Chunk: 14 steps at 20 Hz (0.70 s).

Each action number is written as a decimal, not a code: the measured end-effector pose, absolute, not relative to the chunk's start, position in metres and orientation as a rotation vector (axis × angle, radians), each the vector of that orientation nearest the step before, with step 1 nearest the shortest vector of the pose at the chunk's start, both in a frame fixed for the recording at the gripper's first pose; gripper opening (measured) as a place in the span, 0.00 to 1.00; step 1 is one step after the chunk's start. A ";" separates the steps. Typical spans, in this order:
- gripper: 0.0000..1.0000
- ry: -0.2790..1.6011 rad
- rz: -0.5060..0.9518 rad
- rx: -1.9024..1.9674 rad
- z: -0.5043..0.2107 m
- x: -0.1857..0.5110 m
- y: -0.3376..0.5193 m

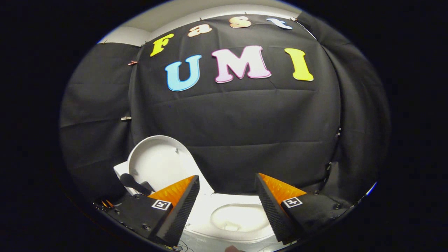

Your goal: Open the toilet lid.

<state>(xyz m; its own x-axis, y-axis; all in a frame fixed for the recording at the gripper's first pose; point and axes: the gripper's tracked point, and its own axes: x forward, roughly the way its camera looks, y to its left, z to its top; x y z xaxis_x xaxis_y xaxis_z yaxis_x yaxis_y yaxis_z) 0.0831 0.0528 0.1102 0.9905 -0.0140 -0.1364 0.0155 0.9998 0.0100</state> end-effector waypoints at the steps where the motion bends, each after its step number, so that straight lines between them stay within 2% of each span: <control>1: 0.99 0.135 -0.027 0.010 0.107 0.084 0.044; 14: 0.99 -0.020 -0.033 -0.011 0.133 0.074 0.021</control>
